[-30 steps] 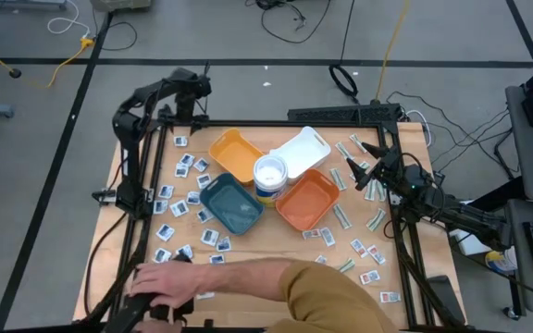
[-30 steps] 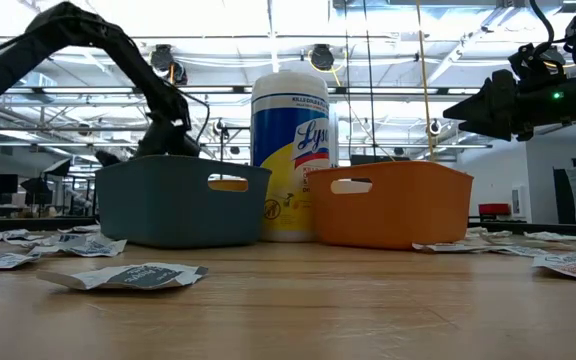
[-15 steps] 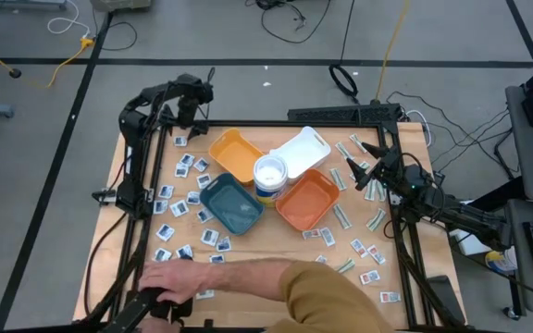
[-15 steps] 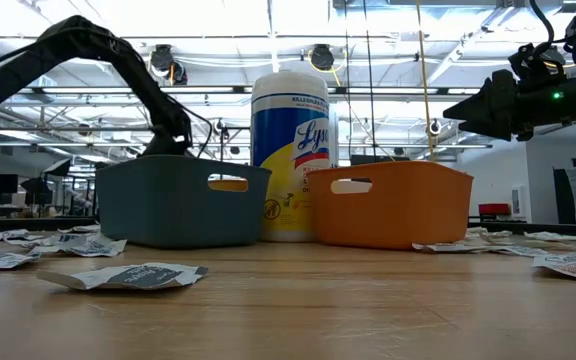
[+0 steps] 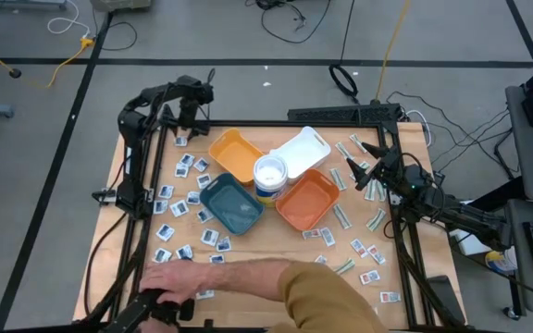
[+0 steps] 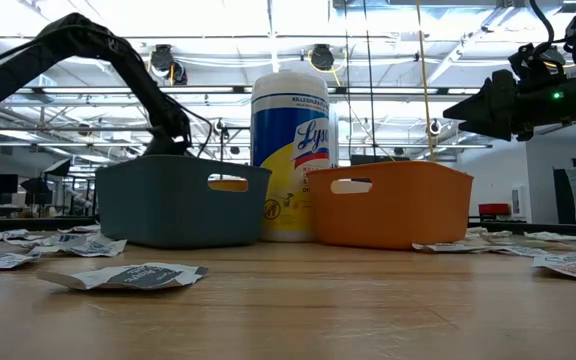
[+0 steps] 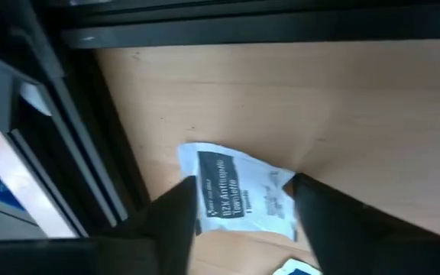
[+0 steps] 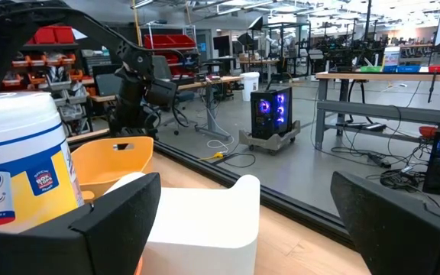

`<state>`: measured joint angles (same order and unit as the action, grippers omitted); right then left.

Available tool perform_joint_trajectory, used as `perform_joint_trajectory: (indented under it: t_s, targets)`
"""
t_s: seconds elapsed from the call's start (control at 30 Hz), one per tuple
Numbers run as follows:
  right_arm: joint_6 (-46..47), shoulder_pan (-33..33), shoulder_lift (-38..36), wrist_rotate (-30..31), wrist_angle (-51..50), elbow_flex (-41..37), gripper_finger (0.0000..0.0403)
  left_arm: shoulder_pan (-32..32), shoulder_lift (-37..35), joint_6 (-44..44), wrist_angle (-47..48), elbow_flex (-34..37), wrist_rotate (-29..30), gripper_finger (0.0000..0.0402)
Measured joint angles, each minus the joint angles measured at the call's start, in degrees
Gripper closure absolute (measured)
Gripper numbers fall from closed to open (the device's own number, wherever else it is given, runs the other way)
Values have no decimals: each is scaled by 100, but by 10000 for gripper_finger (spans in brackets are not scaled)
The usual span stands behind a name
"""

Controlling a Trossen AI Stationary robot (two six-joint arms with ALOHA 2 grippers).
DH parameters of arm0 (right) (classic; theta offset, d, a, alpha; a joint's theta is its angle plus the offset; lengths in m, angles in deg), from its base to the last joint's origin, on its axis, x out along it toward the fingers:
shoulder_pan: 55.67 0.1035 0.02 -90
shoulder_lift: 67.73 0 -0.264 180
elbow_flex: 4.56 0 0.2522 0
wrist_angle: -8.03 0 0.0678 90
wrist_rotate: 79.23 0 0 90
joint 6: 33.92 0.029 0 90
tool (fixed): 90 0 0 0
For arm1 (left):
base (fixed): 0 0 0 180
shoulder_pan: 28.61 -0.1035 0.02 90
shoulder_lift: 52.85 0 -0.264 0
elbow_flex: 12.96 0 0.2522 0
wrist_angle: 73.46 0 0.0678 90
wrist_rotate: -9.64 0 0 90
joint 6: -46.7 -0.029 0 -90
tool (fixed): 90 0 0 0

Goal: Pick & Place First Aid Supplies
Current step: Put the black pad into the yellow bin

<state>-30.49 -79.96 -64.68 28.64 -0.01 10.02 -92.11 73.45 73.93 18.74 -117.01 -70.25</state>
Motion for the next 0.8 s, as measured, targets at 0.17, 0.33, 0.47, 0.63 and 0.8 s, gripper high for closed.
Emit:
perform_joint_trajectory:
  t_s: [0.17, 0.33, 0.47, 0.63, 0.8]
  targets:
    - [1, 2, 0, 0, 0, 0, 26, -1, 16, -15, 18, 16, -137, 303]
    - [0, 2, -2, 0, 0, 0, 26, -2, 35, -102, 80, 30, -175, 388]
    - [-1, 2, 0, 0, 0, 0, 26, -5, 37, -126, 91, 31, -173, 392]
    - [0, 1, 0, 0, 0, -2, 26, -7, -57, -176, 56, 31, -187, 398]
    - [0, 0, -2, 0, 0, -2, 26, -24, -595, -149, -33, 20, -261, 399]
